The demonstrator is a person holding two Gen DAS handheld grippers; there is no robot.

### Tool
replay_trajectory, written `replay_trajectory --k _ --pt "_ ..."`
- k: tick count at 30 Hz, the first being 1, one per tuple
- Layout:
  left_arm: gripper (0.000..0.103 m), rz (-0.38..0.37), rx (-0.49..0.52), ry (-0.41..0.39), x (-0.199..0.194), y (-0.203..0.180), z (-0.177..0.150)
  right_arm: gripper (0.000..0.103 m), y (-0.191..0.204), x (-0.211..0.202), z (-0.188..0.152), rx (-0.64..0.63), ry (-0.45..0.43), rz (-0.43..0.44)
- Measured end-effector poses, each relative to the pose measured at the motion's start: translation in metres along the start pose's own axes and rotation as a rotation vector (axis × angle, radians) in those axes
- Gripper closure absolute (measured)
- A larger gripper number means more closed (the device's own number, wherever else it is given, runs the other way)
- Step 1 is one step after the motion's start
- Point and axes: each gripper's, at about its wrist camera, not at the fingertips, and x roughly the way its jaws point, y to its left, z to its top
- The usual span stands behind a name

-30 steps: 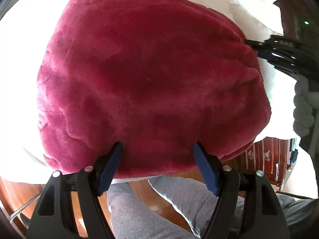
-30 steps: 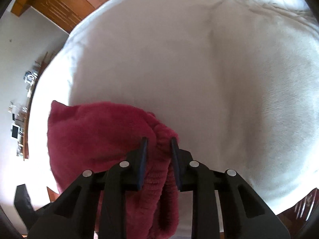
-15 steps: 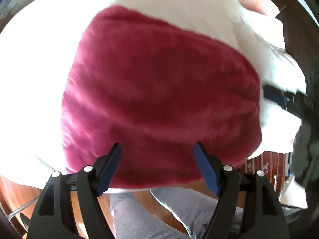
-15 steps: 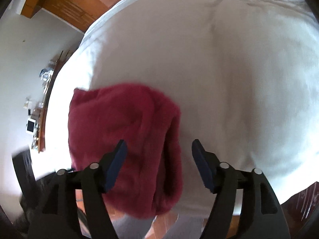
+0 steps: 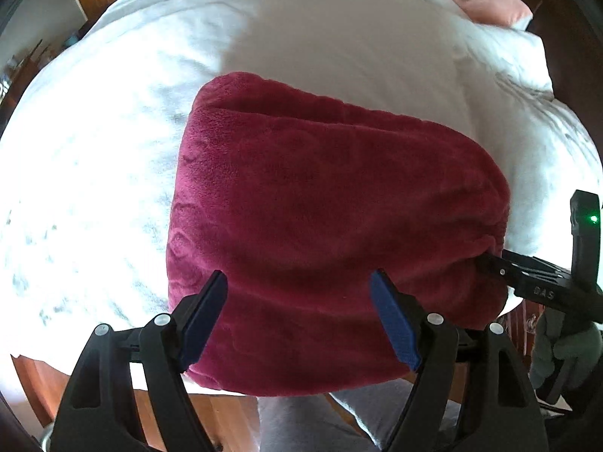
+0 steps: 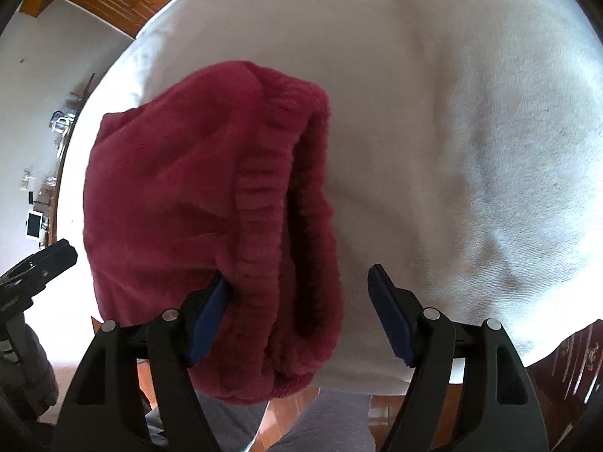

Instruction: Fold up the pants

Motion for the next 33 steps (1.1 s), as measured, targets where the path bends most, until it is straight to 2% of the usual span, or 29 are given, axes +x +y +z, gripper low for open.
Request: replay_trajectory --k 7,15,21,26,33 --pt "0.026 -0.023 0.035 0.011 0.005 0.007 0.015 0.028 0.011 0.023 0.004 0.026 0.006 -0.054" --pt "0.026 0.011 0.118 -0.027 -0.009 0.019 0.033 0.028 0.031 0.042 0.010 0.086 0.010 -0.084" --pt "0.026 0.029 0.177 -0.063 -0.025 0.025 0.045 0.028 0.025 0.022 0.007 0.096 0.008 -0.063" --pt "0.026 0.027 0.211 -0.087 -0.032 0.028 0.053 0.028 0.036 0.007 0.005 0.099 -0.018 -0.030" --pt "0.026 0.008 0.220 -0.065 -0.021 0.043 0.060 0.028 0.045 0.013 0.003 0.119 -0.015 -0.018"
